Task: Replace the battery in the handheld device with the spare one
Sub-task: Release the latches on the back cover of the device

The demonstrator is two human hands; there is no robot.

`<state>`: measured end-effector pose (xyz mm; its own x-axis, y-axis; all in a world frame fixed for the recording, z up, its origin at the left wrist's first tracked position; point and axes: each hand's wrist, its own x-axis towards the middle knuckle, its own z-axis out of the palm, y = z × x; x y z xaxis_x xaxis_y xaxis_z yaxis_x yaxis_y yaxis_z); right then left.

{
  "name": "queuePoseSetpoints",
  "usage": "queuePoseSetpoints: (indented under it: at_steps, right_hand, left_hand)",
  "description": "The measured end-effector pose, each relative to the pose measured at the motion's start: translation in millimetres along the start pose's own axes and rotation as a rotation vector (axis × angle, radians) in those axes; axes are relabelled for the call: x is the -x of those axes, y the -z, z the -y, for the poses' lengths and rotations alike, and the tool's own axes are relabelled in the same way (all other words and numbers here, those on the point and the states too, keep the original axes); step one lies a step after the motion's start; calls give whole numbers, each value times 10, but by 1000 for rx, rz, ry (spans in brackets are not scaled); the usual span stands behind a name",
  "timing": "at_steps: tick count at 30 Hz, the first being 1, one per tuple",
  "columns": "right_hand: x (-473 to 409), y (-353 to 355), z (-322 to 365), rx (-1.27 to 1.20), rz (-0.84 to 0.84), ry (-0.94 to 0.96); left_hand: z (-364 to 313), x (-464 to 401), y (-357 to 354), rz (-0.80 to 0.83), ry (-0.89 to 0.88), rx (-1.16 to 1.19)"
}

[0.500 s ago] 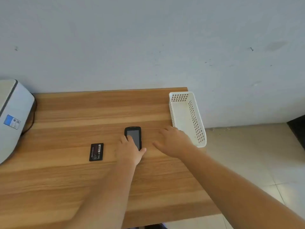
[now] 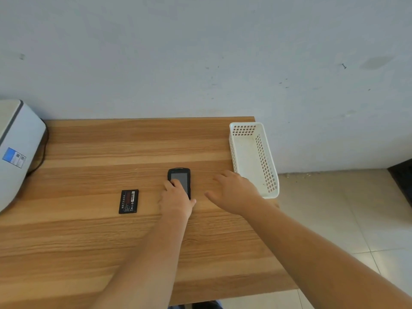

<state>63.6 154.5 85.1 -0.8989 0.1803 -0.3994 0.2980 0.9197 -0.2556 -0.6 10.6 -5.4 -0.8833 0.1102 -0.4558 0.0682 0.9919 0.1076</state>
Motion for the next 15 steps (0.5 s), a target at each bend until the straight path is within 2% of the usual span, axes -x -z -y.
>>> queuePoseSetpoints:
  at_steps: [6, 15]
  right_hand:
    - [9, 12, 29, 1, 4, -10]
    - [6, -14, 66, -8, 10, -20]
  left_hand:
    - [28, -14, 61, 24, -13, 88]
    - [106, -27, 101, 131, 14, 423]
